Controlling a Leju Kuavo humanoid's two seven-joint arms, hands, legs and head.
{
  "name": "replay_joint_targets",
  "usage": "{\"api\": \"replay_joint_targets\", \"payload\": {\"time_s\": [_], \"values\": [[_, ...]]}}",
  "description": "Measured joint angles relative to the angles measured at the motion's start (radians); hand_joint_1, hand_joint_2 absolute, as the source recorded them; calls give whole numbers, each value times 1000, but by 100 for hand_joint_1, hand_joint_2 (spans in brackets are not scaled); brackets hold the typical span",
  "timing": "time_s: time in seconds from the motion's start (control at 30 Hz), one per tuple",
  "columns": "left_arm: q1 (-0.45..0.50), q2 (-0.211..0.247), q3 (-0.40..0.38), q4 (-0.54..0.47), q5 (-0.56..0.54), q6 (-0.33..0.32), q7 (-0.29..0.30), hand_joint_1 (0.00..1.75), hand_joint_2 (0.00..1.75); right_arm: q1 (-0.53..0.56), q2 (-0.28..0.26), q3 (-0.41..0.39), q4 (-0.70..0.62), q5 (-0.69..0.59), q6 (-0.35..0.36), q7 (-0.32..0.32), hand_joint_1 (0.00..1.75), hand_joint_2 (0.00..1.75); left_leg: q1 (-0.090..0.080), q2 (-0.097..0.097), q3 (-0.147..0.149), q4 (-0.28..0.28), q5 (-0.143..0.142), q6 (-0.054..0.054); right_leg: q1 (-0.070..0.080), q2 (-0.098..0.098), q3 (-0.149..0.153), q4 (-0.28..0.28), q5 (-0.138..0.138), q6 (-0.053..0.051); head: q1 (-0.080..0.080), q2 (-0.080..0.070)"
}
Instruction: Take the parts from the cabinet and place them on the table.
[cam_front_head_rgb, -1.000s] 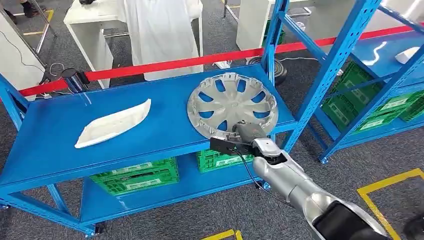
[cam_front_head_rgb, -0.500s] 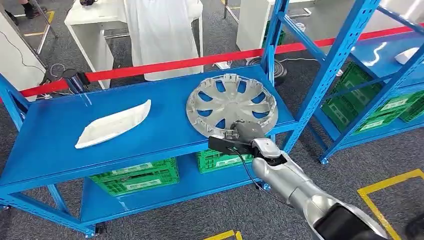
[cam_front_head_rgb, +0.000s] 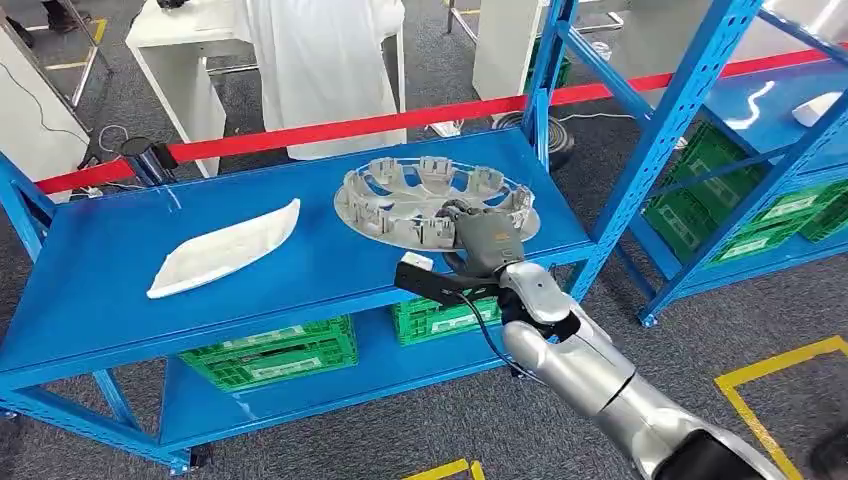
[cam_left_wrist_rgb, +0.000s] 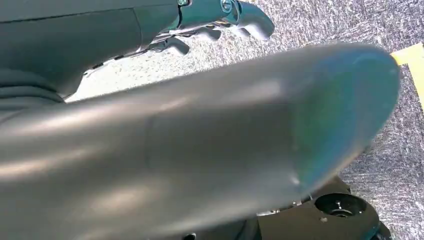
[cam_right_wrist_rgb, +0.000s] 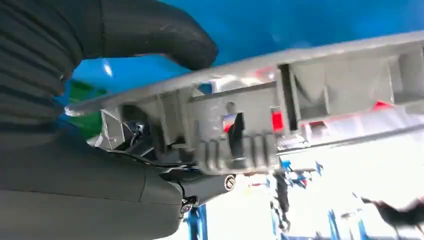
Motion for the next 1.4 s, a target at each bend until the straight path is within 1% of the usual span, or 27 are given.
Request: {"api": "replay_joint_targets", "payload": {"time_s": [0.13, 0.17, 0.27, 0.4, 0.5, 0.53, 0.67, 0.7, 0.73, 0.9, 1.0, 1.4], "values": [[0, -1, 3, 0, 0, 1, 0, 0, 0, -1, -7, 1, -37, 5, -3, 0, 175, 175, 0, 0, 0, 0, 0, 0, 0, 0, 0, 0, 0, 0, 0, 0], [0, -2, 5, 0, 0, 2, -1, 0, 175, -1, -7, 3, -46, 12, -7, -1, 175, 175, 0, 0, 0, 0, 0, 0, 0, 0, 0, 0, 0, 0, 0, 0], [0, -4, 15, 0, 0, 8, -7, 0, 175, -19, -7, 14, -91, 53, -39, 0, 175, 175, 0, 0, -1, 0, 0, 0, 0, 0, -1, 0, 0, 0, 0, 0], [1, -10, 21, 0, 0, 18, -8, 0, 175, -24, -6, 33, -138, 136, -90, 29, 175, 175, 0, -1, -1, 0, 0, 0, 0, -1, 0, 0, 0, 0, 0, 0], [-1, -14, 26, 0, 0, 21, -7, 0, 175, -28, -6, 42, -166, 161, -112, 41, 175, 175, 0, -1, -1, 0, 0, 0, 0, -1, 0, 0, 0, -1, 0, 0], [-1, -15, 27, 0, 0, 22, -7, 0, 0, -29, -6, 45, -172, 162, -112, 41, 175, 175, 0, -1, -1, 0, 0, 0, 0, -1, -1, 0, -1, -1, 0, 0], [-1, -17, 32, 0, -3, 24, -7, 0, 0, -29, -6, 56, -180, 186, -135, 41, 175, 175, 0, -1, -1, -1, 0, 0, 0, -1, -1, 0, -1, 0, 0, 0], [-1, -17, 32, 0, -5, 25, -9, 0, 0, -29, -6, 59, -180, 199, -151, 41, 175, 175, 0, -1, -1, -1, 0, 0, 0, -1, -1, 0, -1, 0, 0, 0], [-1, -18, 32, 0, -6, 26, -10, 0, 175, -32, -6, 61, -180, 209, -163, 42, 175, 175, 0, -1, -1, -1, 0, 0, 0, -1, -1, 0, -1, 0, 0, 0], [-1, -19, 37, 0, -13, 27, -19, 0, 175, -50, -6, 64, -201, 260, -201, 47, 175, 175, 0, -1, -1, -1, 0, 0, 0, -1, -1, 0, -1, 0, 0, 0], [-1, -21, 42, 0, -15, 27, -19, 0, 175, -61, -6, 73, -217, 274, -209, 52, 175, 175, 0, -1, -1, -1, 0, 0, 0, -1, -1, 0, -1, 0, 0, 0], [-2, -26, 58, 0, -15, 17, -30, 0, 175, -104, -6, 106, -227, 276, -211, 43, 175, 175, 0, -1, -1, -1, 0, 0, 0, -1, -1, 0, -1, 0, 0, 0]]}}
